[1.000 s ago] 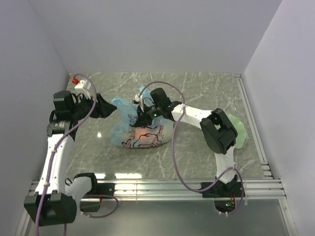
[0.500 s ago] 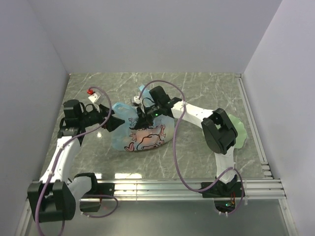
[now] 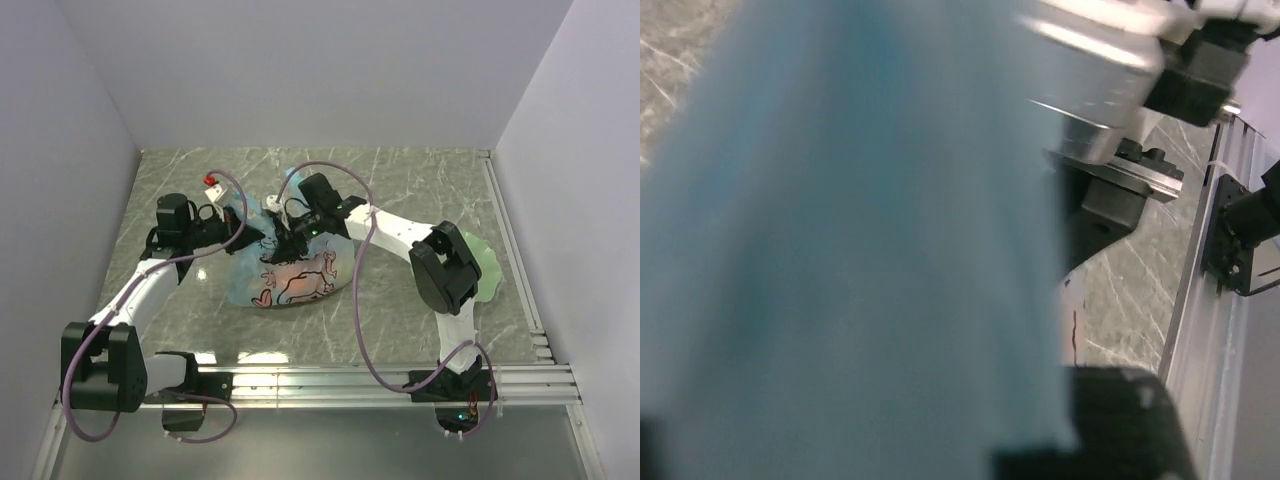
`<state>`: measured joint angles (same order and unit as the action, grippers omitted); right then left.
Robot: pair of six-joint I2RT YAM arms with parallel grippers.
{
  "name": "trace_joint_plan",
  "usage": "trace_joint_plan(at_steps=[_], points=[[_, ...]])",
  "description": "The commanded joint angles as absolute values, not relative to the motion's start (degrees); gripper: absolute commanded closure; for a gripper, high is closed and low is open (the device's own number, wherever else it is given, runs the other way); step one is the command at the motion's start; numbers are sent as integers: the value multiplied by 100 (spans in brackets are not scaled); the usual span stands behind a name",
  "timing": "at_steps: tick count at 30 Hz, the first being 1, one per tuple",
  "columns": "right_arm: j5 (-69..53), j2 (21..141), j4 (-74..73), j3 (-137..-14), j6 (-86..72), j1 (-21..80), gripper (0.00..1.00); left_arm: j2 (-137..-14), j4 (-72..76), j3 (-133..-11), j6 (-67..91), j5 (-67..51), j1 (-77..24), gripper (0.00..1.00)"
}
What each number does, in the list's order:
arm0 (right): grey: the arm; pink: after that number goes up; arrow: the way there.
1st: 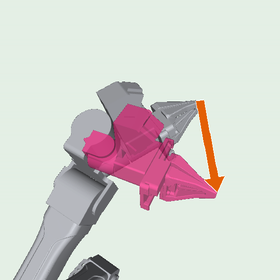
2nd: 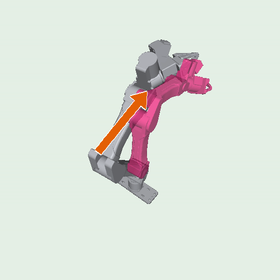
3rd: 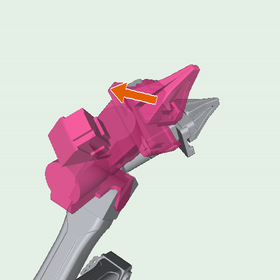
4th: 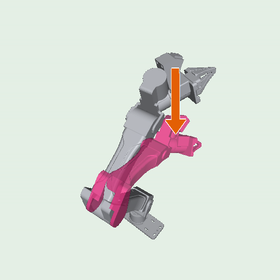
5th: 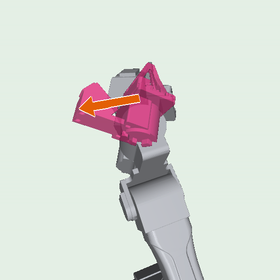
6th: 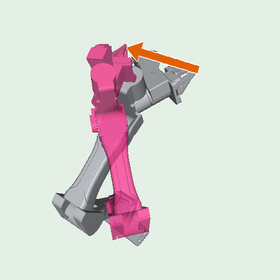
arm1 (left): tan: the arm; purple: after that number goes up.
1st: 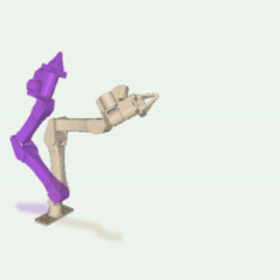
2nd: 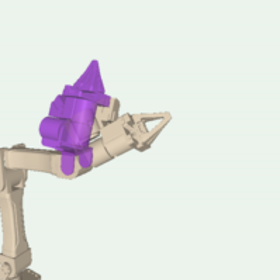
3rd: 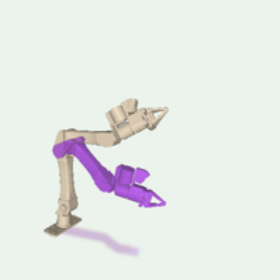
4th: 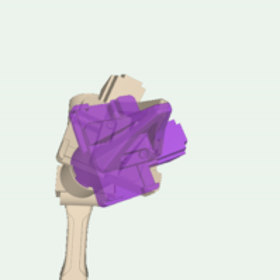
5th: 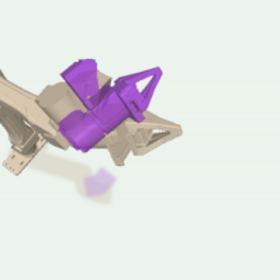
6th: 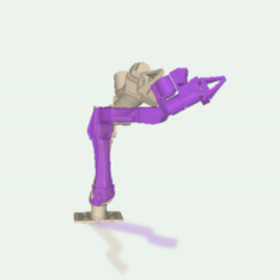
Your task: Place the fake fruits into the plastic bag and tie a complex knot
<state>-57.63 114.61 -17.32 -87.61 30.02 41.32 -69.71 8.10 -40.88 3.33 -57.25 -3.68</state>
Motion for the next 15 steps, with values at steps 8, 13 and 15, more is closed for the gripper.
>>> trace_joint_plan(at_steps=[8, 13, 15], points=[[-4684, 9810, -1326, -8385, 2460, 4043, 11, -6531, -483, -4210, 255, -5317, -106, 100], [-4807, 8924, -1372, -7965, 2138, 3745, 10, -6486, -650, -4263, 185, -5256, -70, 100], [-4825, 8528, -813, -7736, 1655, 3404, 7, -6504, -642, -4280, 185, -5238, -70, 99]])
